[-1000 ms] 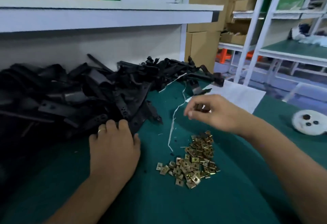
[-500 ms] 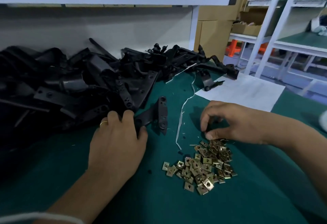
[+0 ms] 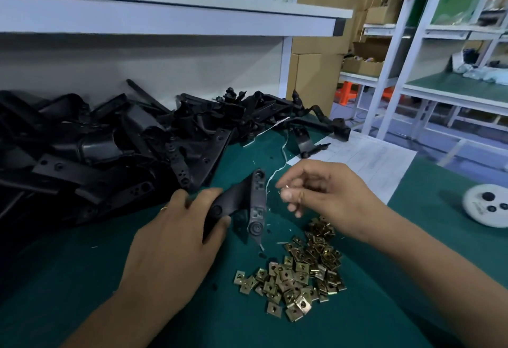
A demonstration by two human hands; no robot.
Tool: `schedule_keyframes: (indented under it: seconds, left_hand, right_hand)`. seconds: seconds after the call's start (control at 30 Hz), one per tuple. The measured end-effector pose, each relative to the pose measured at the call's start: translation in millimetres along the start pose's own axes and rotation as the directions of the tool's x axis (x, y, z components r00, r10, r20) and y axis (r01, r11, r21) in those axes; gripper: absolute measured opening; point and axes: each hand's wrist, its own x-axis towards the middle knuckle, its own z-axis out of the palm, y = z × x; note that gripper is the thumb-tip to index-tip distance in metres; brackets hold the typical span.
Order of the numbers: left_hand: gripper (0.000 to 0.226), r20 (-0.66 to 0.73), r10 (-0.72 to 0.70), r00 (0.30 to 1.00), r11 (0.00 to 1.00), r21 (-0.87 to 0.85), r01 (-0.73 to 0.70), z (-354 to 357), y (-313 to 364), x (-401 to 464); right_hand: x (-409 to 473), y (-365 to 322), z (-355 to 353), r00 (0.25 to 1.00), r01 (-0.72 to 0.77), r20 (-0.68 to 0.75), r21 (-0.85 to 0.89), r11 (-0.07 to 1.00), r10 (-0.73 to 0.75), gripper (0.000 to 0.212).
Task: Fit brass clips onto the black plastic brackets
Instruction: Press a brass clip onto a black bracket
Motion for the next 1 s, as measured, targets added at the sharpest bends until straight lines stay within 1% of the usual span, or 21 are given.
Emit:
schedule_keyframes:
  seconds: [0.07,0.13,0.23,0.37,0.43,0.57,0.73,0.87,1.0]
  left_hand:
    - [0.055,-0.001,0.018,1.0,0.999,-0.026,-0.018,-3,2,0]
    - [0.059,-0.009,0.024,1.0,0.998,-0.057,-0.025,-5,4,0]
    - [0.061,-0.027,0.052,0.998,0.995,-0.083,-0.054,-7,5,0]
    - [0.063,-0.043,0.102,0.994,0.993,-0.059,-0.105,-7,6,-2]
    - [0.064,-0.051,0.123,0.991,0.991,-0.046,-0.125,-7,5,-2]
    - [0.062,-0.061,0.134,0.989,0.991,-0.016,-0.135,-6,3,-1]
    - [0.062,-0.056,0.12,0.991,0.993,-0.003,-0.121,-5,2,0]
    - [0.061,-0.059,0.111,0.992,0.994,-0.015,-0.112,-6,0,0]
    - [0.06,-0.058,0.134,0.989,0.99,-0.032,-0.136,-6,0,0]
  right_hand:
    - [2,1,6,0.999,0.012,-0.045,0.118,0.993,-0.007,0.011]
    - [3,1,10,0.998,0.006,-0.057,0.204,0.979,0.006,0.016]
    - [2,-1,14,0.999,-0.014,-0.045,0.306,0.952,0.029,0.021]
    - [2,-2,21,0.994,-0.053,-0.065,0.419,0.906,0.088,0.019]
    - [2,-2,25,0.993,-0.071,-0.057,0.435,0.898,0.106,0.021]
    - [1,-3,28,0.995,-0.09,0.004,0.453,0.887,0.099,0.024]
    - [1,-7,28,0.993,-0.099,-0.006,0.525,0.845,0.12,0.011]
    - [1,-8,27,0.993,-0.111,0.022,0.561,0.821,0.119,0.012]
    - [0,-10,27,0.995,-0.088,0.007,0.562,0.823,0.101,0.011]
